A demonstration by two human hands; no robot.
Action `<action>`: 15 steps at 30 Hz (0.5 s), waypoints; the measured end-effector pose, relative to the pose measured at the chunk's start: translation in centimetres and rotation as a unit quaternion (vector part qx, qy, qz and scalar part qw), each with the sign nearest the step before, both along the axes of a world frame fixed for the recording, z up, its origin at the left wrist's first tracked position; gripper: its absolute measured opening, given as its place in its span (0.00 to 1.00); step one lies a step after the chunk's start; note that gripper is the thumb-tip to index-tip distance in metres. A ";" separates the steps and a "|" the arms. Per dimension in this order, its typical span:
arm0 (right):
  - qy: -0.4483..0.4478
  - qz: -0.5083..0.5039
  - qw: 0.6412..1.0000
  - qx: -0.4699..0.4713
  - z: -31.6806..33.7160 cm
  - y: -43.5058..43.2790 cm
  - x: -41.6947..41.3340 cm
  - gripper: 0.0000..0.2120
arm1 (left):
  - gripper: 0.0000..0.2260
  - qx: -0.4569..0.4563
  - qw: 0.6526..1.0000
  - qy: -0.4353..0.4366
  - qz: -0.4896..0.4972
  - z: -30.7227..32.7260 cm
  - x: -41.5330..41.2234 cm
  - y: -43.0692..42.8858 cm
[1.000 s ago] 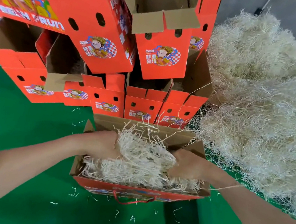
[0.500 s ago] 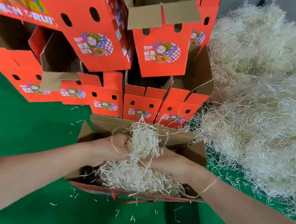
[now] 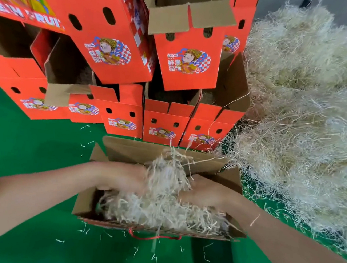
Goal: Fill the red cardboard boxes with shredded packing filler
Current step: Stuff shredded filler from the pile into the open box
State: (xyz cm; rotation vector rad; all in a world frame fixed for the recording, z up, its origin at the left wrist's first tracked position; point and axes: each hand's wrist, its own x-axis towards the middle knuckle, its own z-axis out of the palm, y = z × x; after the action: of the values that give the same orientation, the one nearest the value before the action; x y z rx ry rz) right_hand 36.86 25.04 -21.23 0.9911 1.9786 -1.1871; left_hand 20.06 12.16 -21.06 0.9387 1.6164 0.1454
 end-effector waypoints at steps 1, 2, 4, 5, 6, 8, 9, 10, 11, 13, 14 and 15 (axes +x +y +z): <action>-0.019 0.051 0.996 0.069 -0.5 0.3 0.2 0.23 | 0.04 -0.024 0.991 0.097 -0.091 -1.0 -0.3 -0.3; -0.040 0.086 0.989 0.111 -1.0 0.8 0.6 0.19 | 0.05 -0.044 0.976 0.168 -0.135 -1.7 -0.6 -0.7; -0.040 0.121 0.983 0.132 -1.8 1.6 0.7 0.15 | 0.08 -0.064 0.953 0.237 -0.176 -2.3 -1.1 -0.7; -0.029 0.133 0.982 0.129 -2.0 1.8 0.4 0.15 | 0.11 -0.062 0.947 0.250 -0.194 -2.4 -1.1 -0.1; -0.019 0.145 0.980 0.134 -2.2 1.9 -0.1 0.17 | 0.13 -0.054 0.944 0.254 -0.203 -2.7 -0.8 0.5; -0.022 0.189 0.971 0.148 -2.8 2.0 -1.4 0.20 | 0.15 -0.030 0.945 0.250 -0.207 -3.5 -0.1 2.2; -0.031 0.218 0.965 0.146 -3.3 2.2 -2.0 0.19 | 0.16 -0.028 0.947 0.246 -0.205 -3.7 0.2 2.9; -0.042 0.241 0.960 0.138 -4.1 2.3 -2.5 0.18 | 0.16 -0.031 0.953 0.233 -0.190 -4.3 0.3 3.5; -0.056 0.263 0.954 0.132 -4.9 2.3 -3.1 0.17 | 0.16 -0.044 0.958 0.221 -0.177 -4.8 0.5 4.0; -0.095 0.313 0.934 0.142 -6.6 2.3 -4.0 0.16 | 0.16 -0.080 0.961 0.205 -0.169 -6.2 0.7 4.8; -0.120 0.330 0.924 0.150 -7.5 2.1 -4.4 0.16 | 0.16 -0.099 0.961 0.201 -0.162 -6.9 0.9 5.0; -0.148 0.340 0.916 0.152 -8.3 2.0 -4.9 0.16 | 0.16 -0.110 0.959 0.206 -0.158 -7.6 1.1 4.9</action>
State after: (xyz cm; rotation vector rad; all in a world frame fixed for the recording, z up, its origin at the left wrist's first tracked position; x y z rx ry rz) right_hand 32.00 27.02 -29.48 0.4919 2.0308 -0.3312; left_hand 21.15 17.07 -28.67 1.0856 1.7855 -0.4721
